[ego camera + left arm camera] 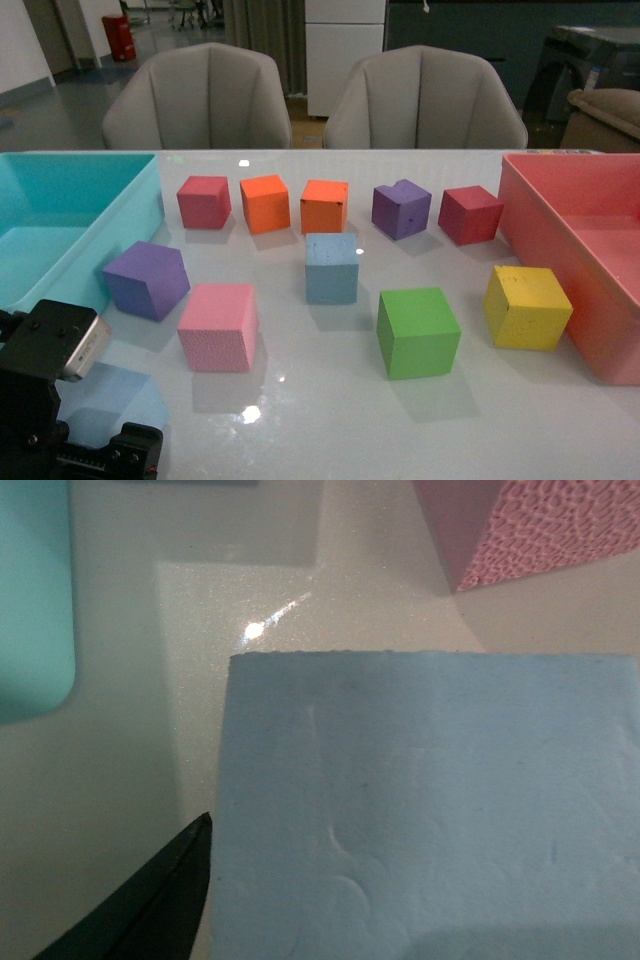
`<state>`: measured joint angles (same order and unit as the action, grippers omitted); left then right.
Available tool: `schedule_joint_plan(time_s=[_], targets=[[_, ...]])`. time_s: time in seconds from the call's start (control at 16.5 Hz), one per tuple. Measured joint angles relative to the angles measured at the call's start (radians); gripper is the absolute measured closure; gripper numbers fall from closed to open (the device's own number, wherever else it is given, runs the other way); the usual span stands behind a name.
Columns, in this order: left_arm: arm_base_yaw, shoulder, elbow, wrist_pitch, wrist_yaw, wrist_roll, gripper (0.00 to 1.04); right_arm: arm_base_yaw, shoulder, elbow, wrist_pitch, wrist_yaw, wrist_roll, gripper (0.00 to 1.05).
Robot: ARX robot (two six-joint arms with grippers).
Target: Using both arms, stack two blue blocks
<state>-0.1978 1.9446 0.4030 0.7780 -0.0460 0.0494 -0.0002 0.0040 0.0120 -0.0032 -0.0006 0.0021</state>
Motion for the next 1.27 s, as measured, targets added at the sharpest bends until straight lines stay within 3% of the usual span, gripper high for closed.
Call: schedule_joint_plan(time_s=[0.18, 0.3, 0.48, 0.73, 0.97, 1.27], targets=[[-0.052, -0.127, -0.020, -0.082, -0.014, -0.001, 0.41, 0.000, 0.000, 0.000, 0.000, 0.000, 0.000, 0.06], [-0.130, -0.277, 0.003, -0.212, -0.044, -0.023, 0.54, 0.000, 0.000, 0.000, 0.000, 0.000, 0.000, 0.06], [-0.280, -0.366, 0.161, -0.341, -0.082, -0.050, 0.58, 0.000, 0.000, 0.000, 0.000, 0.000, 0.000, 0.06], [-0.435, -0.205, 0.481, -0.502, -0.078, -0.026, 0.59, 0.000, 0.000, 0.000, 0.000, 0.000, 0.000, 0.06], [-0.462, 0.006, 0.838, -0.667, 0.010, 0.043, 0.60, 0.000, 0.000, 0.000, 0.000, 0.000, 0.000, 0.06], [-0.385, 0.277, 1.167, -0.814, -0.009, -0.027, 0.61, 0.000, 0.000, 0.000, 0.000, 0.000, 0.000, 0.06]])
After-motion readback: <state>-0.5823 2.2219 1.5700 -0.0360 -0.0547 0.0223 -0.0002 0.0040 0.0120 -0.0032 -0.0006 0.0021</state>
